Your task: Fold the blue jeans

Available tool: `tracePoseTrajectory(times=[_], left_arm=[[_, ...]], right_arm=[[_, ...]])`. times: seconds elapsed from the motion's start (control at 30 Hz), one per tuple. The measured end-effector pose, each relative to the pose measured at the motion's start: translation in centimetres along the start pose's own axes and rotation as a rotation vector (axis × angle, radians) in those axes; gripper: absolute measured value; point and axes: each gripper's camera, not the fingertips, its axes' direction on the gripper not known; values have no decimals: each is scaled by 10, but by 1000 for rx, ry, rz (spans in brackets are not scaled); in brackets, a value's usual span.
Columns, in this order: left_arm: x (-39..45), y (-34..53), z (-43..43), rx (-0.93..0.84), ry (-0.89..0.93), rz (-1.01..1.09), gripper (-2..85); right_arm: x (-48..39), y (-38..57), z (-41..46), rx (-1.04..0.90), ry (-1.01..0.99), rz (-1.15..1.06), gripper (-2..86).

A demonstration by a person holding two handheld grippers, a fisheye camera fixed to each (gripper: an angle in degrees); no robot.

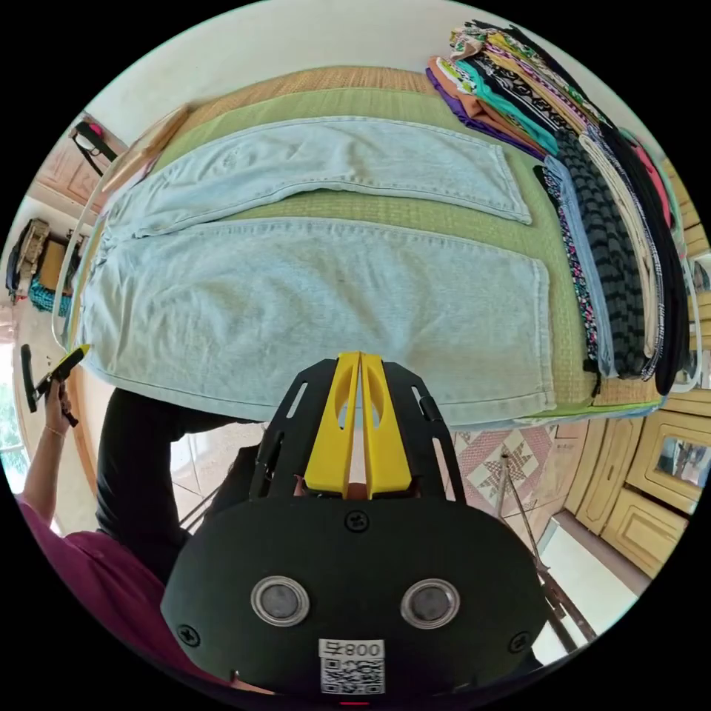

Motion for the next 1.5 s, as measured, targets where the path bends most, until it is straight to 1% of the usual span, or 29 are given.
tracePoseTrajectory(times=[0.03, 0.1, 0.2, 0.3, 0.43, 0.5, 0.57, 0.6, 0.63, 0.67, 0.73, 0.83, 0.93, 0.97, 1.03, 1.1, 1.13, 1.2, 1.3, 1.4, 1.5], left_arm=[[-12, 8, -5, 40, 32, -16, 0], [-20, 12, -12, 20, 35, -4, 0], [-24, 21, -23, 0, 15, 77, 0], [-49, 31, -34, 0, 81, 81, 0], [-92, 43, -53, 17, 168, 55, 0], [-112, 48, -71, 86, 188, 30, 0], [-145, 52, -90, 150, 155, -28, 0], [-154, 53, -91, 151, 144, -45, 0], [-172, 52, -87, 113, 133, -74, 1], [-188, 53, -80, 63, 161, -76, 1], [-208, 59, -87, 101, 225, -91, 1], [-228, 61, -110, 197, 218, -79, 3], [-253, 47, -129, 284, 208, -71, 8], [-264, 37, -134, 314, 194, -64, 11], [-278, 19, -140, 338, 159, -54, 19], [-293, -1, -142, 351, 119, -52, 29], [-302, -13, -143, 357, 103, -57, 37], [-317, -33, -141, 347, 98, -54, 48], [-338, -57, -129, 298, 81, -74, 56], [-352, -66, -117, 257, 91, -89, 52], [-366, -63, -117, 274, 135, -115, 50]], right_arm=[[-8, 0, 0, -21, 13, -13, 1], [-27, 6, -15, -20, 107, -50, 2], [-34, 11, -43, -47, 142, -121, 2], [-25, 9, -70, -98, 141, -122, 2], [-17, 8, -100, -137, 147, -122, 2], [-14, 8, -118, -160, 163, -108, 2], [-11, 8, -131, -169, 161, -86, 2], [-7, 8, -140, -174, 153, -62, 3], [-4, 8, -145, -176, 148, -45, 3], [-1, 8, -155, -179, 144, -13, 3], [-5, 8, -176, -158, 179, -1, 5], [-36, -4, -223, -56, 145, -62, 10], [-97, -38, -260, 35, 78, -181, 22], [-130, -56, -271, 60, 40, -251, 37], [-187, -83, -284, 93, -10, -373, 52], [-263, -113, -299, 133, -51, -525, 66], [-281, -121, -302, 139, -64, -561, 68], [-348, -146, -313, 165, -116, -687, 74], [-417, -167, -317, 181, -129, -816, 77], [-468, -182, -316, 197, -140, -909, 79], [-501, -195, -309, 205, -135, -964, 79]])
